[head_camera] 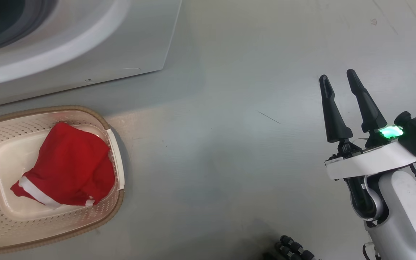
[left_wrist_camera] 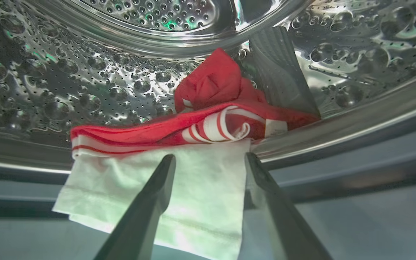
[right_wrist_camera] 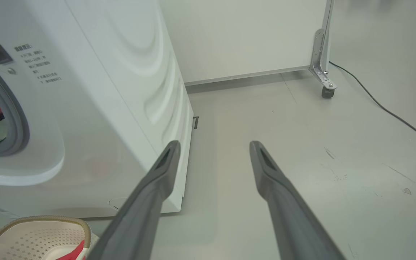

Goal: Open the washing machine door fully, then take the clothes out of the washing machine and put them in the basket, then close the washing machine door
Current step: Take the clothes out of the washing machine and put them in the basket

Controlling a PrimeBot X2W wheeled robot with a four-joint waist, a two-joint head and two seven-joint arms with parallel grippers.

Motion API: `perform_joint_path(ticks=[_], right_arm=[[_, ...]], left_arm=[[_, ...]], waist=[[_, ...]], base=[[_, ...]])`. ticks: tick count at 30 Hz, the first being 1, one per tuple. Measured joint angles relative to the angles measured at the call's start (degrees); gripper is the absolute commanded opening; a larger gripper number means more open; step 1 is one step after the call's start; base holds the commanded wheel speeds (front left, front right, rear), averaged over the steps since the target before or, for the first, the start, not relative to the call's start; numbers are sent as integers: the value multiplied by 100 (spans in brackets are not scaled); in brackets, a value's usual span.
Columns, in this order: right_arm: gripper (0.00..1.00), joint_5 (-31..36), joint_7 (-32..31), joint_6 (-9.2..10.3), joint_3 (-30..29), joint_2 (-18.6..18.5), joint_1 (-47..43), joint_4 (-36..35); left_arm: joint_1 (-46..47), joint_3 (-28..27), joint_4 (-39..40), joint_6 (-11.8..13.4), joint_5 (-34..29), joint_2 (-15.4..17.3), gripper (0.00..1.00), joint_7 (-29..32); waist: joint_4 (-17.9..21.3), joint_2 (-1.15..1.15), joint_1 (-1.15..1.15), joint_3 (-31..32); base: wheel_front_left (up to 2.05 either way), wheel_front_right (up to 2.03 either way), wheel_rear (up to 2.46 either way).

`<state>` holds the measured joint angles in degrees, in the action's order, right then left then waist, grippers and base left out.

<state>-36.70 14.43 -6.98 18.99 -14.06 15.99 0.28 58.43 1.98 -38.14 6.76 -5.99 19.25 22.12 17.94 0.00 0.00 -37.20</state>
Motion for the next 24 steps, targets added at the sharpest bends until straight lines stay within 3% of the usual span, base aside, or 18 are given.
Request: perform_joint_path(ticks=[10, 17, 24], right_arm=[[100, 1, 0, 0, 66, -23, -1, -2], [100, 0, 0, 0, 109, -15, 0, -48], [100, 0, 0, 0, 59, 15, 29, -53]], left_arm=[[96, -68, -256, -3, 113, 76, 100, 160], [282, -125, -263, -62, 126, 338, 100, 377], [361, 7, -299, -408, 145, 299, 100, 487]], waist=[[-16, 0, 0, 0], [48, 0, 0, -99], [109, 0, 0, -220]], base=[[0, 0, 0], [0, 0, 0], [0, 0, 0]])
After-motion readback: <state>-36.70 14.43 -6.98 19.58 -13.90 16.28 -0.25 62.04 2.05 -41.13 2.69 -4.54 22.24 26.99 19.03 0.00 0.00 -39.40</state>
